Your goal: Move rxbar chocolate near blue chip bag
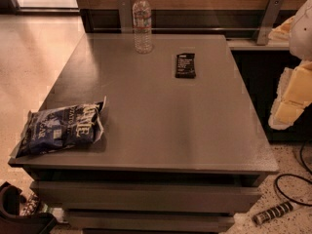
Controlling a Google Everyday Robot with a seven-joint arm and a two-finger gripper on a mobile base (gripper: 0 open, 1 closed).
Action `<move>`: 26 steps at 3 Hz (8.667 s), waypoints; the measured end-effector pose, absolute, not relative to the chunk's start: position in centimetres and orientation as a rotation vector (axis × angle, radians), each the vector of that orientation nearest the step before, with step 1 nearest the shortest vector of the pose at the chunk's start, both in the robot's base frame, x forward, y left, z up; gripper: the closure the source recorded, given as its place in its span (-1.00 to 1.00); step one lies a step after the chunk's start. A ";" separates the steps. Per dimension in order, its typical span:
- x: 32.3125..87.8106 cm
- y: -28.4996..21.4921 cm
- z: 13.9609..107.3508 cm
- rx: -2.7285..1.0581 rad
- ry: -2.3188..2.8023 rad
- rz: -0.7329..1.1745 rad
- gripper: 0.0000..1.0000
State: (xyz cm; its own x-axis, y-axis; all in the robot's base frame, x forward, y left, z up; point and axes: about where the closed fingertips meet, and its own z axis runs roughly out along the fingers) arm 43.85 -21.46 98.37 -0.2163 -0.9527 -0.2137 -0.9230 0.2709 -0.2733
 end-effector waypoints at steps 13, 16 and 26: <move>69.0 -10.3 91.2 -0.174 2.754 -0.042 -1.00; 71.9 -11.2 86.6 0.064 2.916 -0.076 -1.00; 72.9 -8.9 82.3 -0.015 3.011 0.179 1.00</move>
Offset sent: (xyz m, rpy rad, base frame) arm 0.0219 -0.0121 0.0032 0.1150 -0.0630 -0.0830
